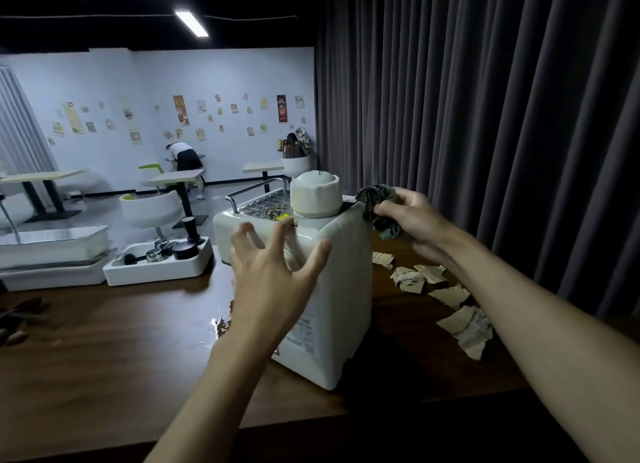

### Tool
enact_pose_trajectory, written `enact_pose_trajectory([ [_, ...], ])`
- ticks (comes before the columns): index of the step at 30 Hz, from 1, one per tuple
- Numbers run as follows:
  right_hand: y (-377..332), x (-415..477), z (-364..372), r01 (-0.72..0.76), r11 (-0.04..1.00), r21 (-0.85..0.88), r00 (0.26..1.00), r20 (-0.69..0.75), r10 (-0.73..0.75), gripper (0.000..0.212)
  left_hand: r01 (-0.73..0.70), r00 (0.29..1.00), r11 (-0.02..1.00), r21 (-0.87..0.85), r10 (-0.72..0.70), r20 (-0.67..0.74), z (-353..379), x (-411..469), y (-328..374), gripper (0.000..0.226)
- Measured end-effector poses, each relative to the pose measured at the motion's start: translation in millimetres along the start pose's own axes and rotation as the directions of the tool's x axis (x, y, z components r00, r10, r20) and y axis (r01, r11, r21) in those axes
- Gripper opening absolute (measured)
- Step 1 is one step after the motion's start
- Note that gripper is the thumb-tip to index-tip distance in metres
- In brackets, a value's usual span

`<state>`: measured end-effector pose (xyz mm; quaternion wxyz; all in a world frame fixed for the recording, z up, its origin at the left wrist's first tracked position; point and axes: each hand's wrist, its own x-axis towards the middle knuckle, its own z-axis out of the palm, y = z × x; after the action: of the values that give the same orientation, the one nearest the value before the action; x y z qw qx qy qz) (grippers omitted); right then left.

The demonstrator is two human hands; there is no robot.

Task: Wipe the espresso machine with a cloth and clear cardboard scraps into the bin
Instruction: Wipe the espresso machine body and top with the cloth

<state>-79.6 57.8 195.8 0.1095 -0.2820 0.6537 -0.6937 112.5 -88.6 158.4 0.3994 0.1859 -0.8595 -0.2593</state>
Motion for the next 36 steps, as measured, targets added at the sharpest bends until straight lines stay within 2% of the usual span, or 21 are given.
enact_pose_trajectory([
  [5,-3.6,-17.8,1.7,0.043,0.999,-0.003,0.992,-0.117,-0.043,0.019,-0.044,0.998,0.988,-0.147,0.049,0.029,-5.3,7.7,-6.8,0.059],
  [10,-1.2,-53.7,-11.9,0.125,0.992,0.018,0.965,-0.233,-0.118,0.018,-0.071,0.972,0.945,-0.318,0.137,0.189,-12.6,21.8,-16.3,0.064],
  [14,0.3,-75.4,-12.9,0.160,0.987,0.032,0.962,-0.228,-0.149,0.015,-0.118,0.948,0.936,-0.331,0.205,0.242,-15.2,31.6,-24.7,0.055],
  [20,0.5,-85.9,3.3,0.203,0.976,-0.074,0.927,-0.308,-0.216,0.011,-0.113,0.931,0.933,-0.343,0.220,0.292,-20.1,37.8,-37.0,0.054],
  [24,1.2,-91.6,13.7,0.238,0.958,-0.162,0.903,-0.325,-0.280,0.008,-0.103,0.906,0.953,-0.285,0.208,0.369,-28.6,44.5,-39.6,0.063],
  [26,1.3,-91.9,17.9,0.255,0.947,-0.193,0.887,-0.343,-0.309,0.009,-0.133,0.905,0.968,-0.214,0.207,0.372,-27.3,44.1,-41.1,0.057],
  [28,5.4,-91.1,19.7,0.265,0.897,-0.355,0.824,-0.400,-0.402,0.013,-0.187,0.926,0.970,-0.154,0.226,0.304,-24.6,39.0,-40.5,0.045],
  [31,11.2,-88.9,22.8,0.212,0.719,-0.662,0.650,-0.453,-0.610,0.029,-0.239,0.937,0.947,-0.215,0.283,0.204,-20.1,31.3,-36.6,0.033],
  [32,12.7,-87.7,25.9,0.206,0.679,-0.705,0.634,-0.432,-0.641,0.032,-0.243,0.938,0.941,-0.234,0.290,0.190,-18.9,29.7,-35.4,0.030],
  [36,23.9,-86.8,46.1,0.236,0.596,-0.767,0.695,-0.296,-0.655,0.053,-0.239,0.945,0.932,-0.273,0.288,0.154,-16.2,29.4,-36.8,0.026],
])
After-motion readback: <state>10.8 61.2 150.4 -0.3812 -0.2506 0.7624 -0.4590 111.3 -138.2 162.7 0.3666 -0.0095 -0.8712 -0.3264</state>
